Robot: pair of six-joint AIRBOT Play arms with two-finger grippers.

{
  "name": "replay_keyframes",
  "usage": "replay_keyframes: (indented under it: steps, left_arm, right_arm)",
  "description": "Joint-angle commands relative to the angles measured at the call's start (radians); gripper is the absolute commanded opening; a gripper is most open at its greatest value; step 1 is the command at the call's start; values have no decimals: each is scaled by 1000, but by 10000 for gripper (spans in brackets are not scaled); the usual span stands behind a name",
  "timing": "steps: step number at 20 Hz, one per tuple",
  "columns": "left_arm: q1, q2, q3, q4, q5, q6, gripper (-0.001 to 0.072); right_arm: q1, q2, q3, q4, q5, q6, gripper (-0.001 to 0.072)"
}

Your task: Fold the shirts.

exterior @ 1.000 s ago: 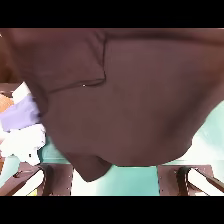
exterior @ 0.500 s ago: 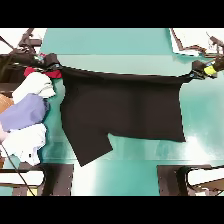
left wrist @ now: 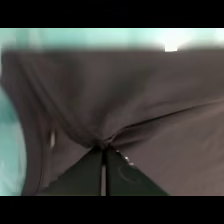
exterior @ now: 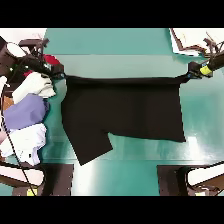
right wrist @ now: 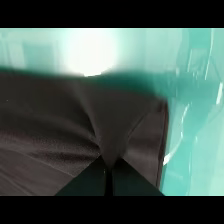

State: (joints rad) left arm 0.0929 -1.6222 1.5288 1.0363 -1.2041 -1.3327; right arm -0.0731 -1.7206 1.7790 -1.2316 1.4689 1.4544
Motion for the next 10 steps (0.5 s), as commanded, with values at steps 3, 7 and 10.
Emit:
replay_keyframes:
  steps: [3, 7, 10]
  left_arm:
    - [-1, -5, -174, 27, 21, 5, 24]
    - [3, 12, -190, 32, -23, -50, 483]
    - [0, 127, -229, 172, -89, -82, 483]
  right_arm:
    - [1, 75, -249, 10, -108, 4, 34]
    - [-3, 96, -303, 10, -79, 4, 512]
    - [-26, 222, -412, 9, -75, 3, 510]
